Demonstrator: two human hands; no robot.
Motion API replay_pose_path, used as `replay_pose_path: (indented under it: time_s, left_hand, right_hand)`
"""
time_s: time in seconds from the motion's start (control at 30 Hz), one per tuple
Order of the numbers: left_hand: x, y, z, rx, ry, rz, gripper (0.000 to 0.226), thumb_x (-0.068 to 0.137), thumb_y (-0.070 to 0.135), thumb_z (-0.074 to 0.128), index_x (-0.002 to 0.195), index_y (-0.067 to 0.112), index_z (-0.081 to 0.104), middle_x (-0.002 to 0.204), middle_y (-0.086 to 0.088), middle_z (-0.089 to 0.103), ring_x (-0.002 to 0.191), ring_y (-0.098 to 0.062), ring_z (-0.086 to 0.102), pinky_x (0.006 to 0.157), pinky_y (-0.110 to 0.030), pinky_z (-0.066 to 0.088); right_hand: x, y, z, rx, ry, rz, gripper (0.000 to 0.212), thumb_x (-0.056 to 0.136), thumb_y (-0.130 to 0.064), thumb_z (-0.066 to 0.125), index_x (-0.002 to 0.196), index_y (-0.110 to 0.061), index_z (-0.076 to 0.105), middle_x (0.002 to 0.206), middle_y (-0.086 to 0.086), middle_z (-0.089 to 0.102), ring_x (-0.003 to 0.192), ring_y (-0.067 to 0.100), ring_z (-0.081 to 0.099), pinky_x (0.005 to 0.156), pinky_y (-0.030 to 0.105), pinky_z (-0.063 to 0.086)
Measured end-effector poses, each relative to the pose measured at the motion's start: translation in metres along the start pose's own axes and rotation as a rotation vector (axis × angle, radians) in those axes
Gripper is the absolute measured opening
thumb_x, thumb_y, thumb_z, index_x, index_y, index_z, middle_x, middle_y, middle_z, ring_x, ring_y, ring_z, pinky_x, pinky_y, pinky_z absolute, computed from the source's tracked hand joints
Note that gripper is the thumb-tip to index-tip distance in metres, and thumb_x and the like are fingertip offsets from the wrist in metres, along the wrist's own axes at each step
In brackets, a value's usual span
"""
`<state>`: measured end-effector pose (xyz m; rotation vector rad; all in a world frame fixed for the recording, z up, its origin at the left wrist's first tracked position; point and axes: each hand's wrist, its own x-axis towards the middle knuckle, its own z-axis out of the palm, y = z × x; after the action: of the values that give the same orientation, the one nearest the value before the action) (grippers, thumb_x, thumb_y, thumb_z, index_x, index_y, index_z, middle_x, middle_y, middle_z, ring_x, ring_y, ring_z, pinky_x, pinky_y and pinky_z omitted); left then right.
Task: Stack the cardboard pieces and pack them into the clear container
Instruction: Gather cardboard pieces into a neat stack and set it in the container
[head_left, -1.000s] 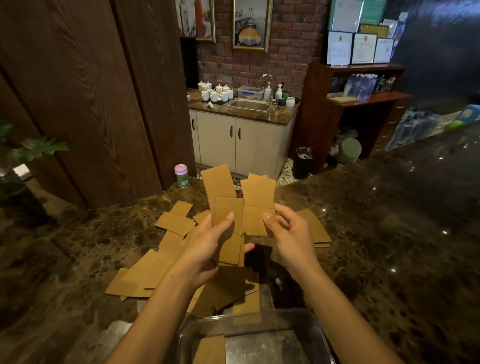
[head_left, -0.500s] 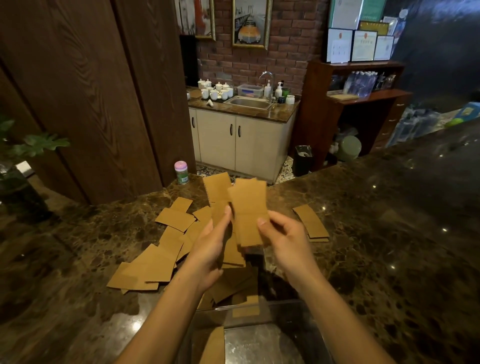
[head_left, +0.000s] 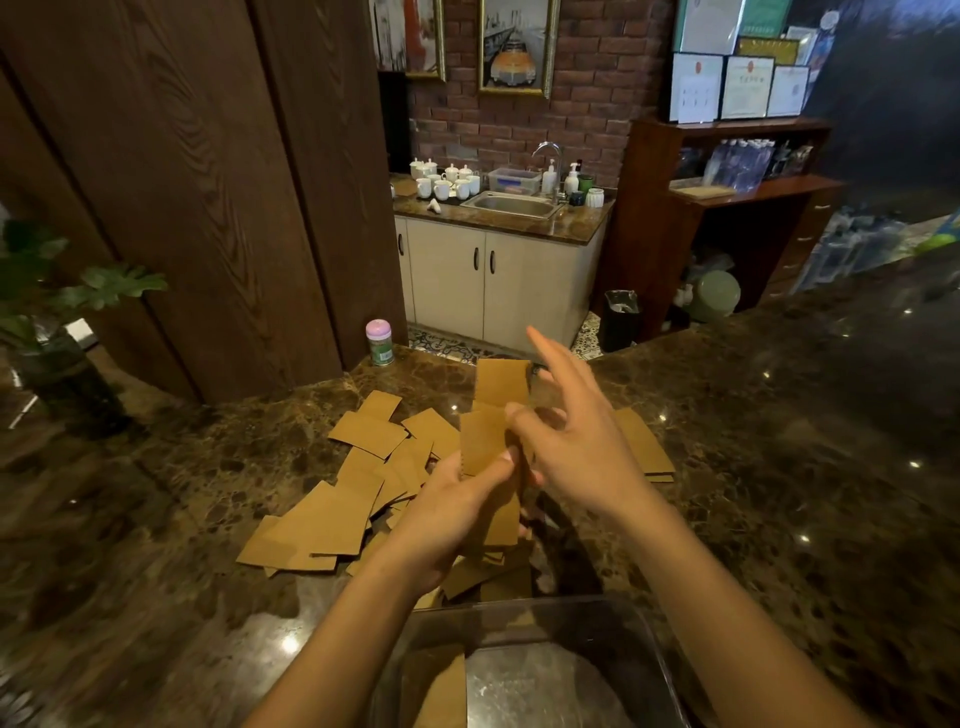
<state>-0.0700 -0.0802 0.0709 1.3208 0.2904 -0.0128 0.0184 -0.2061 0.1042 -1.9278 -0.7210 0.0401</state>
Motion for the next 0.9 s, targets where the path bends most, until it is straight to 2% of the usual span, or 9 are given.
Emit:
replay_pose_path:
  time_s: [0.13,0.23,0.3,0.4,0.47,0.57,0.67,0.8,0.9]
  left_hand:
    - [-0.002,0.003,0.001,0.013,-0.023,0.022,0.015,0.1,0.03,0.062,0.107,0.022,0.073,0.09,-0.01,0.077,0.079,-0.023,0.073,0.065,-0.034,0.059]
    - [-0.001,0.002,-0.001,-0.044,0.007,-0.02,0.02,0.1,0.025,0.063,0.117,0.015,0.069,0.098,-0.019,0.077,0.084,-0.031,0.075,0.075,-0.043,0.06]
    - [0.0,0.0,-0.005,-0.102,0.028,-0.051,0.024,0.098,0.022,0.066,0.12,0.014,0.067,0.106,-0.023,0.076,0.09,-0.036,0.074,0.086,-0.051,0.057]
    - [0.001,-0.001,-0.009,-0.196,-0.006,-0.11,0.029,0.093,0.021,0.072,0.121,0.017,0.068,0.116,-0.027,0.072,0.095,-0.04,0.073,0.094,-0.057,0.053]
    - [0.001,-0.003,-0.01,-0.35,-0.041,-0.163,0.044,0.087,0.018,0.076,0.129,0.017,0.064,0.124,-0.028,0.069,0.097,-0.04,0.071,0.09,-0.055,0.056]
    - [0.005,-0.004,-0.009,-0.592,-0.145,-0.103,0.057,0.086,0.012,0.071,0.14,0.023,0.059,0.129,-0.024,0.064,0.104,-0.038,0.065,0.08,-0.05,0.055]
    - [0.009,0.004,-0.008,-0.636,-0.142,-0.062,0.041,0.087,0.005,0.059,0.122,0.023,0.071,0.107,-0.02,0.07,0.09,-0.033,0.064,0.076,-0.045,0.049]
    - [0.01,0.005,-0.009,-0.511,-0.12,-0.015,0.067,0.078,-0.006,0.062,0.14,0.018,0.054,0.108,-0.021,0.064,0.088,-0.032,0.066,0.069,-0.043,0.057]
    - [0.007,0.006,-0.007,-0.419,-0.116,0.108,0.061,0.079,-0.01,0.06,0.131,0.024,0.055,0.112,-0.019,0.063,0.086,-0.032,0.066,0.067,-0.043,0.054]
  right_hand:
    - [0.01,-0.005,-0.001,-0.144,-0.085,-0.046,0.053,0.102,-0.04,0.059,0.152,-0.047,0.044,0.156,-0.021,0.039,0.141,0.01,0.044,0.103,0.052,0.053]
    - [0.005,-0.005,0.002,-0.192,-0.055,-0.074,0.039,0.103,-0.036,0.059,0.142,-0.036,0.06,0.142,-0.019,0.055,0.127,-0.002,0.046,0.1,0.022,0.043]
    - [-0.002,-0.003,0.008,-0.238,-0.113,-0.069,0.035,0.104,-0.04,0.057,0.138,-0.034,0.064,0.132,-0.019,0.06,0.123,0.0,0.051,0.102,0.026,0.042]
    - [-0.007,-0.001,0.008,-0.284,-0.163,-0.031,0.041,0.102,-0.048,0.056,0.142,-0.035,0.06,0.135,-0.016,0.061,0.125,0.003,0.052,0.108,0.035,0.044]
    - [-0.009,-0.001,0.002,-0.267,-0.292,-0.012,0.065,0.093,-0.059,0.066,0.152,-0.043,0.045,0.153,-0.015,0.049,0.14,0.004,0.042,0.11,0.034,0.041]
    - [-0.018,-0.003,-0.002,-0.276,-0.594,-0.051,0.122,0.065,-0.065,0.088,0.157,-0.058,0.009,0.171,-0.021,-0.006,0.159,0.009,-0.004,0.123,0.042,0.018]
    - [-0.024,0.001,0.002,-0.35,-0.603,-0.149,0.124,0.058,-0.057,0.096,0.151,-0.052,0.014,0.166,-0.02,-0.029,0.155,0.012,-0.03,0.121,0.041,0.007]
    - [-0.021,0.004,0.004,-0.357,-0.499,-0.229,0.096,0.064,-0.044,0.096,0.136,-0.034,0.033,0.164,-0.018,0.002,0.153,0.002,-0.005,0.127,0.044,0.021]
    - [-0.022,0.001,-0.002,-0.328,-0.524,-0.231,0.09,0.064,-0.043,0.096,0.13,-0.033,0.035,0.158,-0.021,0.006,0.147,0.001,0.007,0.12,0.038,0.033]
